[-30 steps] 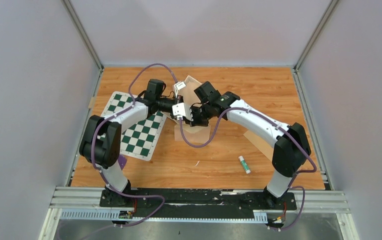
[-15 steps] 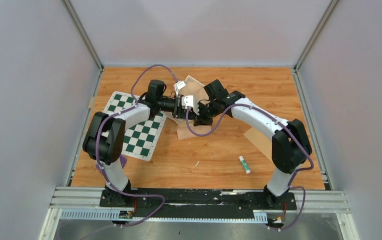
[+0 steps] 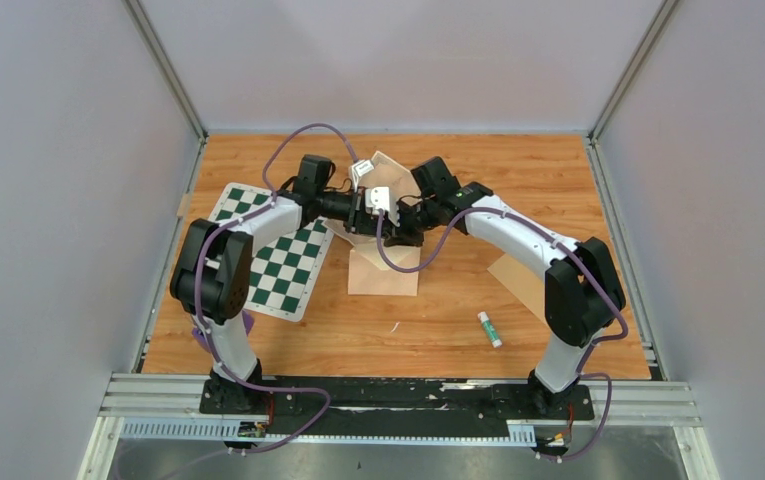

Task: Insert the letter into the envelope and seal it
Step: Place the letter in the envelope.

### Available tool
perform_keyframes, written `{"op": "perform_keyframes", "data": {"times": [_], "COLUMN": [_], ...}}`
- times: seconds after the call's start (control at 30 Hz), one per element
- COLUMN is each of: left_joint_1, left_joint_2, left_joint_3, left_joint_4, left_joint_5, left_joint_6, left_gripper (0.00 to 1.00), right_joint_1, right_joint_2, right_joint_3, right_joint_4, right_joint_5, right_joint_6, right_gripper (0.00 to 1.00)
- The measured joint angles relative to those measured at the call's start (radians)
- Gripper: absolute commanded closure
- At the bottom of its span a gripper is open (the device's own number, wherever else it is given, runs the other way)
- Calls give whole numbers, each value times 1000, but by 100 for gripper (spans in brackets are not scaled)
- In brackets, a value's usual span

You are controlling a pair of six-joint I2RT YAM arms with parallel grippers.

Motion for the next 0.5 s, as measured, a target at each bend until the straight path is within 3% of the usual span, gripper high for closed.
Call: {"op": "perform_keyframes", "data": {"times": [0.2, 0.5], "left_joint_1": [6, 13], "left_joint_2": [5, 5], "left_joint_3": [43, 43], "left_joint_4": [-100, -108], "left_joint_5": [6, 19], "left_joint_6": [73, 102], "left_gripper": [100, 100], "right_joint_1": [0, -32], "right_joint_2": [0, 21], "right_joint_3": [2, 16], "right_joint_4": [8, 4], "right_joint_5": [-15, -80], "right_joint_6": [-19, 12], "right_gripper": [100, 100]}}
